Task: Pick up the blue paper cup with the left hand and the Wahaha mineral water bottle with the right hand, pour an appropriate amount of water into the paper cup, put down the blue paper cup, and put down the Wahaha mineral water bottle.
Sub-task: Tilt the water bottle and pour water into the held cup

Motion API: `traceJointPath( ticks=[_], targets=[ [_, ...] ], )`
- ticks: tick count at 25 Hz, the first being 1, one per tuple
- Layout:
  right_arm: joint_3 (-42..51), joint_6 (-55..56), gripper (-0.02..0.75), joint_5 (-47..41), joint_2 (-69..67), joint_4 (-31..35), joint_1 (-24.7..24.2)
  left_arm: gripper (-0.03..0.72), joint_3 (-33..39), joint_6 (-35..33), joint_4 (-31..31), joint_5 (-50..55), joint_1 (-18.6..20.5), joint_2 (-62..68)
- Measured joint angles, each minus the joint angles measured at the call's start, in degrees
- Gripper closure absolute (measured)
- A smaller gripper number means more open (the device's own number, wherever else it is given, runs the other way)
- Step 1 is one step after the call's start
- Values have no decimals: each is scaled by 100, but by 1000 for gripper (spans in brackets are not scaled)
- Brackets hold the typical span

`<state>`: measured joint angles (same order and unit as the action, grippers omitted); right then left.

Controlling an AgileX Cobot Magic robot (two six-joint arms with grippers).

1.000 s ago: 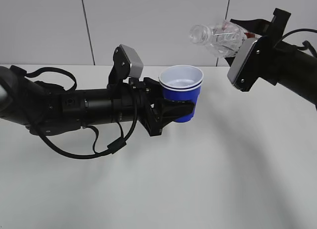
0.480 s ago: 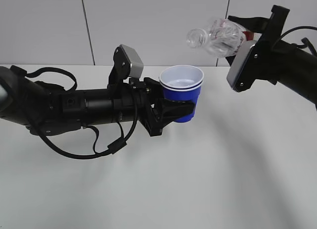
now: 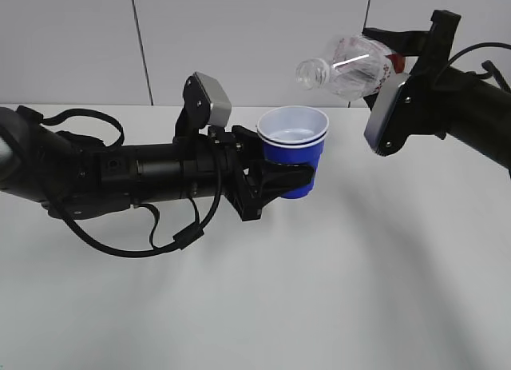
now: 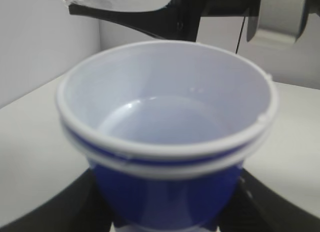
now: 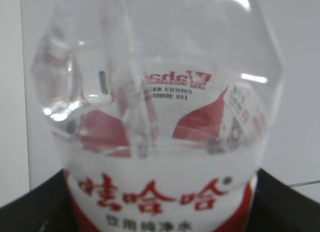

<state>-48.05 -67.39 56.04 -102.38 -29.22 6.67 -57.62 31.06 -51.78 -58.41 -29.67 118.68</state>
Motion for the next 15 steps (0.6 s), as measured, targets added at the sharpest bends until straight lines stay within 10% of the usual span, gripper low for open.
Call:
traceJointPath(
  ticks=[15],
  targets=[
    [0, -381, 268, 0, 0, -10, 0, 263, 0, 0, -348, 0, 0, 0]
  ],
)
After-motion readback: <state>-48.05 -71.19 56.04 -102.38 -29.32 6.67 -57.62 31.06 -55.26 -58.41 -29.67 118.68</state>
